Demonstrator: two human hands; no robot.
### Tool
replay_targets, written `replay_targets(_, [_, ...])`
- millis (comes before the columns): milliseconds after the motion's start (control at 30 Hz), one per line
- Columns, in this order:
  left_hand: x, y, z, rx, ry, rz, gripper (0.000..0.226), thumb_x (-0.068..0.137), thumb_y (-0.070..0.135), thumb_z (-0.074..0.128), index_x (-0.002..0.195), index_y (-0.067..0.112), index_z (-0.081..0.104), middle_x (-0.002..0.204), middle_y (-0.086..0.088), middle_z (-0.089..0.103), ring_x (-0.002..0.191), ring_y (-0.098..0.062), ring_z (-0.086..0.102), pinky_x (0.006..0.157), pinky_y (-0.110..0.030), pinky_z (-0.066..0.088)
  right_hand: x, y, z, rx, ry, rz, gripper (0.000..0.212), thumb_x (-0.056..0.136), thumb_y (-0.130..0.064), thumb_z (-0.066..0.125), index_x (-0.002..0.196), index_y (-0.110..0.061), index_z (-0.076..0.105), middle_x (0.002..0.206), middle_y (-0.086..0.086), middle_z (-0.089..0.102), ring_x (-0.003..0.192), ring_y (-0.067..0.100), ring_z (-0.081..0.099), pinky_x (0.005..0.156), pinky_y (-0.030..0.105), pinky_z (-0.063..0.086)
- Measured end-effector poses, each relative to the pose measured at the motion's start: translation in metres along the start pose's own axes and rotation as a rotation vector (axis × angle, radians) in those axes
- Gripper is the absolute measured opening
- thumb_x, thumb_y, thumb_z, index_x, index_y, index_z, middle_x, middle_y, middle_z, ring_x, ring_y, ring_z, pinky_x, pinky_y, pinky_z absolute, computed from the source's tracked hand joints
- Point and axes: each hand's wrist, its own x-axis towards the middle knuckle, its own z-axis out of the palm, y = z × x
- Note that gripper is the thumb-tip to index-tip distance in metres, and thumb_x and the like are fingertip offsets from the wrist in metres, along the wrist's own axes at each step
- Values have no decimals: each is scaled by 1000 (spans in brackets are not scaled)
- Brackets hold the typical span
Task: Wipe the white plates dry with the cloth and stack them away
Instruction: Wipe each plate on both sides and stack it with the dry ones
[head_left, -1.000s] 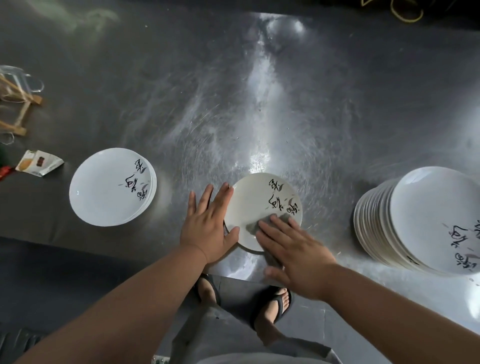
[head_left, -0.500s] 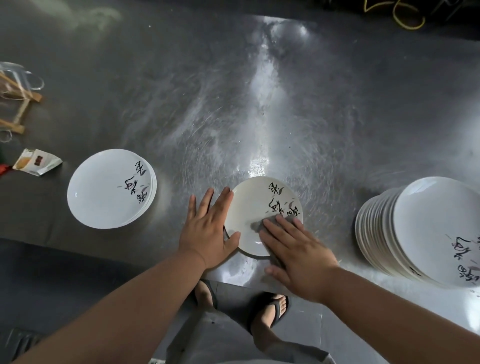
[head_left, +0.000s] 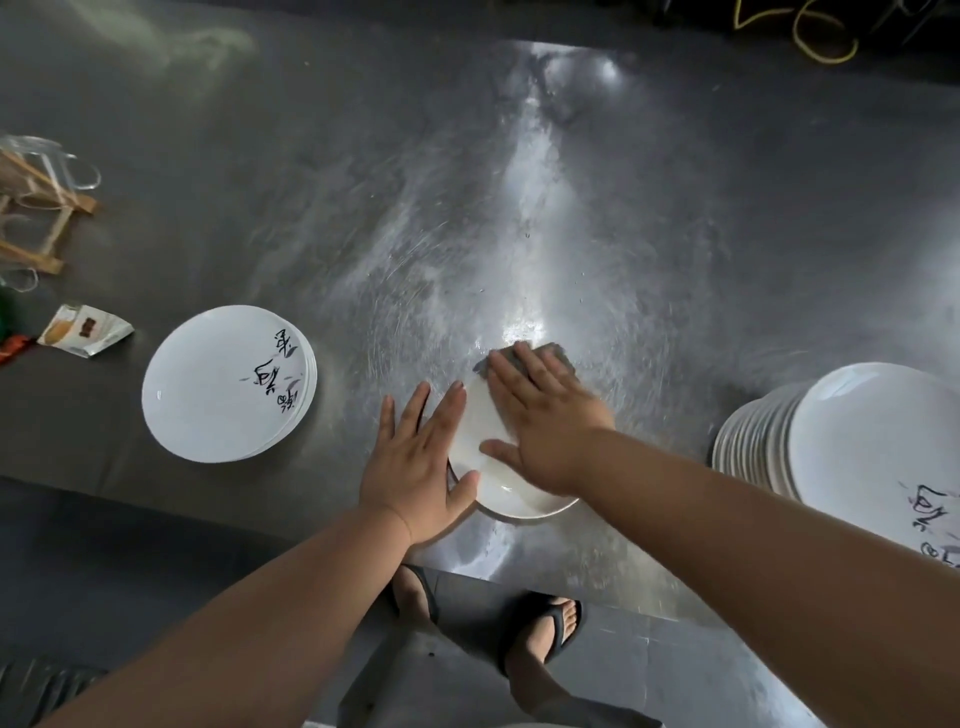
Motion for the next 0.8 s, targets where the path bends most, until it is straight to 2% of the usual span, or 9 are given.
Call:
replay_targets(67, [1,1,0,-4,-1,-6,96,95,72,32,166,21,-7,173,10,-4,161,-28,-5,128,-59,-5,-7,-14,7,21,-43,-116,89,98,-78,4,162,-22,-23,164,-6,-40,151,22,-40,129,45,-13])
replay_targets(133, [1,1,0,-1,4,-4,96,96,73,32,166,22,-9,173,10,-5,161,-27,-7,128,-58,-6,-11,-7,11,8,-30,-153,88,100,-76,5,162,-21,-24,164,-4,-41,150,20,-41,128,44,-15])
replay_targets(333, [0,2,-3,-18,-6,-21,95,95,66,33,166,21,-12,175,5,-1,161,-28,-7,128,-58,-8,-22,14,20,15,31,124,91,97,-77,1,160,-17,-27,165,-2,-39,148,21,-44,126,44,-19])
replay_targets(433, [1,3,-5,-5,-17,-33,95,95,69,27,164,23,-20,175,7,-9,160,-25,-13,127,-57,-10,-21,-2,19,70,-1,81,94,95,-80,-1,159,-16,-28,163,-3,-43,146,20,-47,127,44,-16])
replay_targets(533, [-1,4,-6,-19,-5,-42,97,94,70,29,164,22,-18,174,8,-9,161,-24,-12,128,-55,-11,-11,6,12,34,-16,1,90,97,-77,-1,162,-18,-25,164,-5,-41,147,18,-45,128,44,-16])
replay_targets(667, [1,3,-6,-41,10,-41,97,95,68,37,166,21,-10,175,6,-1,161,-26,-6,128,-57,-8,-39,14,26,40,45,127,92,99,-75,3,162,-14,-22,169,0,-33,150,19,-41,127,42,-17])
replay_targets(800, [0,4,-4,-46,28,-46,98,93,67,37,165,22,-11,175,6,2,161,-25,-7,128,-56,-9,-72,-7,38,120,-12,201,99,97,-80,5,162,-11,-20,169,6,-32,152,21,-38,126,41,-16])
